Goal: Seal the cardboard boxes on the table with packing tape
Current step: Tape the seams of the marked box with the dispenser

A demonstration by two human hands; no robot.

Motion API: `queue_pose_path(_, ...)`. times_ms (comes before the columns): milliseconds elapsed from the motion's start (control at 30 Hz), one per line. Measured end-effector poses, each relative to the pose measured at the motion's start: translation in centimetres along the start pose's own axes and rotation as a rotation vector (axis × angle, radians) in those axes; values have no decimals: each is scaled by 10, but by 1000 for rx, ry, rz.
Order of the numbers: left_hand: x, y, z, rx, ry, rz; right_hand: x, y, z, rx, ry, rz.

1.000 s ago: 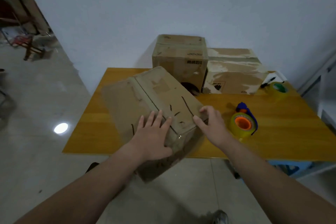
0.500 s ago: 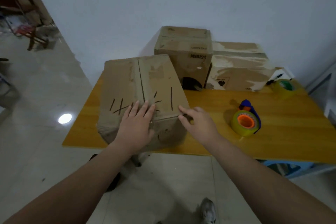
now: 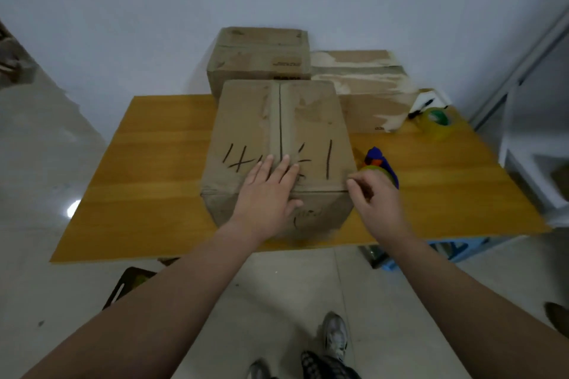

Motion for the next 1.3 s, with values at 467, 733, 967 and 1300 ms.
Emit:
queue_pose_path(467,-7,111,131,-93,75,-144,-11,190,87,-708,-387,-235)
queue_pose_path(733,-28,95,151,-2,52,-196,-38,235,93,-798,-456,-205)
queue_pose_path(967,-30,95,156,26,22,-182,7,198,102,-581,-128,193)
queue_pose_path(1300,40,106,123,249,-195,-1255,97,76,77,-147,184,108)
Point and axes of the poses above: each hand's wrist, its own z-axis towards the middle knuckle, its own x-axis out of the back of the hand, y = z × x, the point moved 3 cm from there along z, towards the middle knuckle, and after that the axes turned 3 degrees about y, right-handed, at the moved point
